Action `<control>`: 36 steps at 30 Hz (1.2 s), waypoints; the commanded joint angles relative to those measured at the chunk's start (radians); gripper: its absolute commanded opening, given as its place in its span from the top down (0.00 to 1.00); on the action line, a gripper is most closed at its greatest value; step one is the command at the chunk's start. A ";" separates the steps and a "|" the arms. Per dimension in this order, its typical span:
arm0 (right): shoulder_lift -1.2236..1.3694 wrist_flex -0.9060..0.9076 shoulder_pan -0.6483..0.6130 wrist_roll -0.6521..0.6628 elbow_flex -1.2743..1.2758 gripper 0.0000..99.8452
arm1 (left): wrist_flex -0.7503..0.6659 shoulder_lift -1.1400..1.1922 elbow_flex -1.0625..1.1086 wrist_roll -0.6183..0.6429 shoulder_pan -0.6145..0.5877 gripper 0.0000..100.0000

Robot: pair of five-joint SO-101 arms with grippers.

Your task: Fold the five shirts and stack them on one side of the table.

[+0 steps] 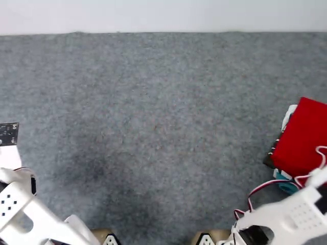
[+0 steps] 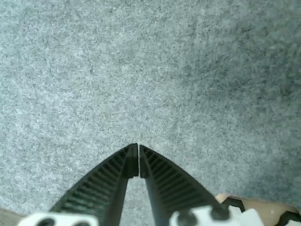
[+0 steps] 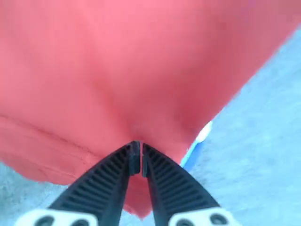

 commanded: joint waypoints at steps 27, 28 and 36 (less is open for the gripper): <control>0.229 -0.240 -0.085 -0.058 -0.342 0.99 | 0.054 -0.238 0.045 0.000 0.009 0.99; 0.217 -0.211 -0.099 -0.060 -0.358 0.99 | 0.044 -0.238 0.045 0.002 0.009 0.99; 0.051 0.147 -0.243 -0.169 -0.436 0.99 | 0.021 -0.241 0.051 0.014 0.057 0.98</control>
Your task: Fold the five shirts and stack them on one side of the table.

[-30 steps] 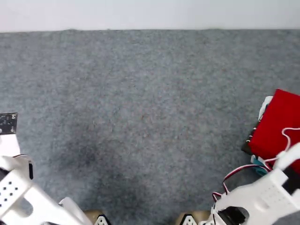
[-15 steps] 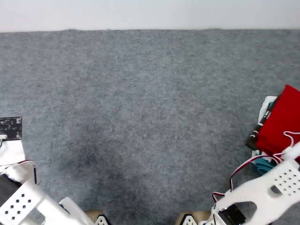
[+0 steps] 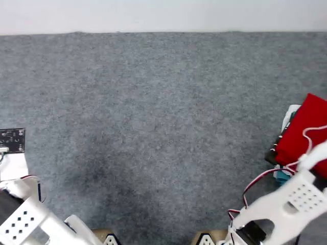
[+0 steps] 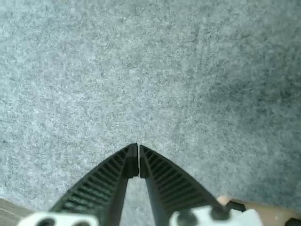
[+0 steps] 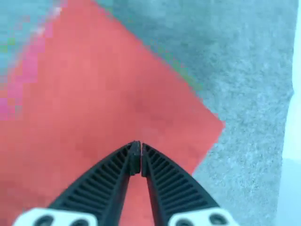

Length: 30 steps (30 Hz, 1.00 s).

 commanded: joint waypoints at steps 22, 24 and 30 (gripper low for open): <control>-0.872 0.193 -0.380 -0.767 0.804 0.99 | -0.282 -0.787 0.501 0.456 0.750 0.98; -0.957 0.163 -0.409 -0.825 0.928 0.99 | -0.325 -0.753 0.536 0.525 0.769 0.98; -1.231 -0.074 -0.455 -0.910 1.339 0.99 | -0.440 -0.743 0.659 0.674 0.882 0.98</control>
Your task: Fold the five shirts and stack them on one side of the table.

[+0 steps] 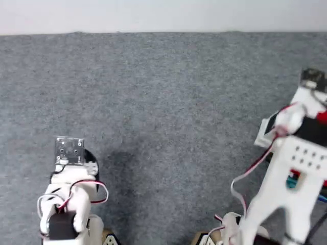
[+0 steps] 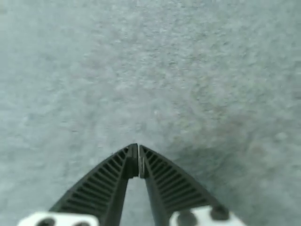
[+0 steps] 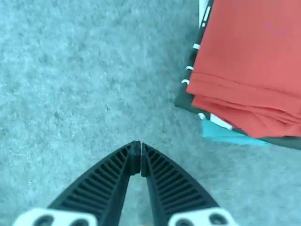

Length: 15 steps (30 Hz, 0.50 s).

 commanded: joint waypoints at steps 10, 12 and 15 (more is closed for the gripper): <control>-0.710 -0.453 -0.084 -0.025 0.879 0.99 | -0.213 0.008 0.191 0.054 0.137 0.98; -0.825 -0.463 -0.084 -0.025 0.993 0.99 | -0.233 0.008 0.206 0.052 0.132 0.98; -0.998 -0.458 -0.094 -0.021 1.129 0.99 | -0.232 0.008 0.211 0.054 0.132 0.98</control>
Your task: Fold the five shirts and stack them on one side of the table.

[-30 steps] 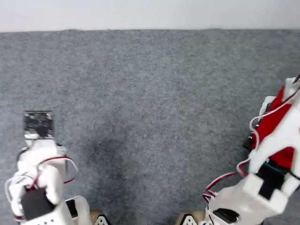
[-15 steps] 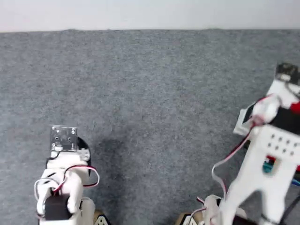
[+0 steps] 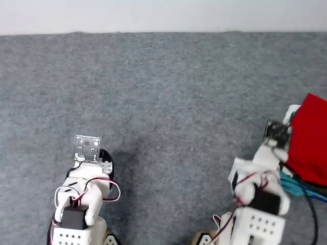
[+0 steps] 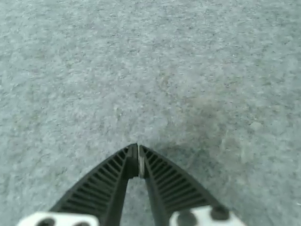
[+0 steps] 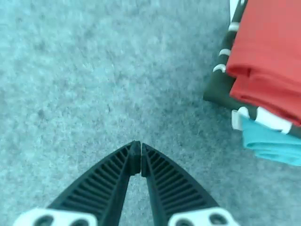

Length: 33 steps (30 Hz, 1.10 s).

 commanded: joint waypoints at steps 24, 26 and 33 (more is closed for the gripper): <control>-0.409 0.120 -0.148 -0.006 0.368 0.99 | 0.064 0.005 -0.004 0.006 0.002 0.98; -0.409 0.120 -0.148 -0.006 0.368 0.99 | 0.064 0.005 -0.004 0.006 0.002 0.98; -0.409 0.120 -0.148 -0.006 0.368 0.99 | 0.064 0.005 -0.004 0.006 0.002 0.98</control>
